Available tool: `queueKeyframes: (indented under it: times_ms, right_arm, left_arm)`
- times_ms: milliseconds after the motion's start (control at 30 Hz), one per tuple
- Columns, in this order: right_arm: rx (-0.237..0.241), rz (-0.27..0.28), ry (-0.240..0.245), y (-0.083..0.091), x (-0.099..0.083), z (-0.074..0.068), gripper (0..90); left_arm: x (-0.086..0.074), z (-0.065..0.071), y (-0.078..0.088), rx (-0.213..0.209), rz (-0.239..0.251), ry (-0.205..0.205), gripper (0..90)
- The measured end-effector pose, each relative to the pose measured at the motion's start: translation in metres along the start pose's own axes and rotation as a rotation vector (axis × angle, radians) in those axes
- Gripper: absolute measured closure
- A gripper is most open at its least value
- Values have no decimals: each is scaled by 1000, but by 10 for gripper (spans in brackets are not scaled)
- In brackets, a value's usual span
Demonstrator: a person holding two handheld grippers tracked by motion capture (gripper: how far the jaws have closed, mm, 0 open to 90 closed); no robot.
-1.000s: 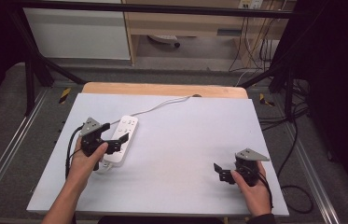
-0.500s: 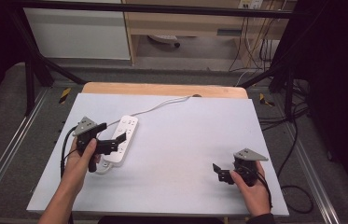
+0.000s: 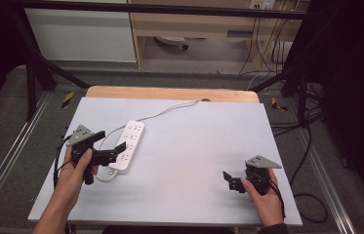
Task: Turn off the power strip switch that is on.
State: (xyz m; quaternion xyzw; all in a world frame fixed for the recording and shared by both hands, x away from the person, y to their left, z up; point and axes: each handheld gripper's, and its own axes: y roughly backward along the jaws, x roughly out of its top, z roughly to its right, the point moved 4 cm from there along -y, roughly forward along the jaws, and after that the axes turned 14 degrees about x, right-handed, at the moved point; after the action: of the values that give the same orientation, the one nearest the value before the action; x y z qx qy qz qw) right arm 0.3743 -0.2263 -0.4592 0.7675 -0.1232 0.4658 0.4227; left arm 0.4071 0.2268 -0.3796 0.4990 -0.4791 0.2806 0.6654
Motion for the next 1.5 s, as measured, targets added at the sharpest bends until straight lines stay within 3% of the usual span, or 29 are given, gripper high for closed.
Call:
queueKeyframes:
  times_ms: [233,500,900,1200,1367,1500]
  right_arm:
    - [-2,9,-5,3,0,2,31]
    - [1,8,2,0,2,0,33]
    - [7,-5,3,-1,0,1,32]
    - [6,-5,4,-2,0,0,33]
    - [-1,1,10,-1,0,2,32]
    - [-13,6,15,-1,0,2,33]
  left_arm:
    - [-1,6,9,-5,10,-15,51]
    - [-3,-1,30,16,34,-11,51]
    - [-18,-29,54,54,54,11,50]
    - [-29,-60,54,117,71,51,48]
    - [-45,-81,47,143,31,83,45]
    - [-59,-95,44,163,-9,84,45]
